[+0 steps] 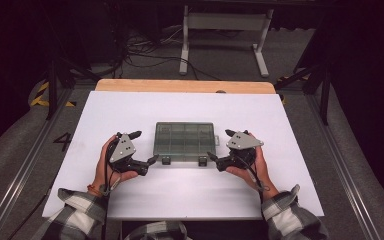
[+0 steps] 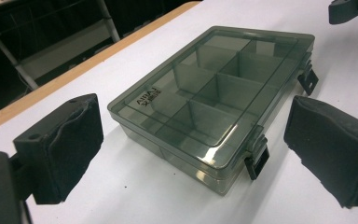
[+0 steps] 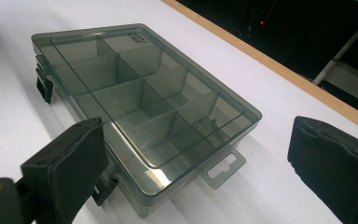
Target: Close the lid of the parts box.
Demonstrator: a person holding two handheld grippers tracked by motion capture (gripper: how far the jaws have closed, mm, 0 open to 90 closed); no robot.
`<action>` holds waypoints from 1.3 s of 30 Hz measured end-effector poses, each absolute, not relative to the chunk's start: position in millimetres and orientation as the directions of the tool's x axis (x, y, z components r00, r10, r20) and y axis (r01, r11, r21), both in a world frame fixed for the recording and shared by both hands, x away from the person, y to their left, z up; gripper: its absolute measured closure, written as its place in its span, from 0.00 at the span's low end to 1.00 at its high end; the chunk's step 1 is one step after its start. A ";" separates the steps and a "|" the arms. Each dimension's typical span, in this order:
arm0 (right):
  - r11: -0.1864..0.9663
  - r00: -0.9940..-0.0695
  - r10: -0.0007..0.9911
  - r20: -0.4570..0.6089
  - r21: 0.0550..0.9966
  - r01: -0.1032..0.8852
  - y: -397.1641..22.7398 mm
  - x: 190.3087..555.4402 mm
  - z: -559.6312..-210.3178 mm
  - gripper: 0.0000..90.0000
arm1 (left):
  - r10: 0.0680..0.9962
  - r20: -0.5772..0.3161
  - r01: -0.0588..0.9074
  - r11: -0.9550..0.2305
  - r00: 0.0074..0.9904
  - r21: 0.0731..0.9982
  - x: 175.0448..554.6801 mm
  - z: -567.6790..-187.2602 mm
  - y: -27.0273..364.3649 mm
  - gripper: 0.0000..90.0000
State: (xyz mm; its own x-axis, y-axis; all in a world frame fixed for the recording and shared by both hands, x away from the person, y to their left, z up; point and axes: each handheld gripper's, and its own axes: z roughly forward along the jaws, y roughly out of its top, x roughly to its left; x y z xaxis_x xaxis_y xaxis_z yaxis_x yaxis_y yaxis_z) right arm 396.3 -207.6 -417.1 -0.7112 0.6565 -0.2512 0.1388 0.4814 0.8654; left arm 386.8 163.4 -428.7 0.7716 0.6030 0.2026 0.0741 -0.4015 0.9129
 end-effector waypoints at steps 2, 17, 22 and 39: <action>0.484 -0.708 0.656 -0.259 0.865 0.132 -207.5 394.8 -416.6 0.06 | 0.608 0.191 0.075 -0.384 0.770 0.920 384.7 -427.7 164.3 0.06; 0.485 -0.683 0.674 -0.281 0.866 0.123 -218.9 385.7 -416.0 0.07 | 0.631 0.217 0.072 -0.399 0.745 0.914 373.1 -427.6 172.8 0.07; 0.497 -0.680 0.673 -0.290 0.859 0.125 -222.0 382.1 -418.4 0.07 | 0.628 0.221 0.072 -0.407 0.746 0.911 370.6 -430.5 174.6 0.07; 0.516 -0.669 0.674 -0.313 0.848 0.122 -231.5 370.5 -423.6 0.08 | 0.629 0.227 0.084 -0.426 0.743 0.901 360.8 -435.1 184.6 0.06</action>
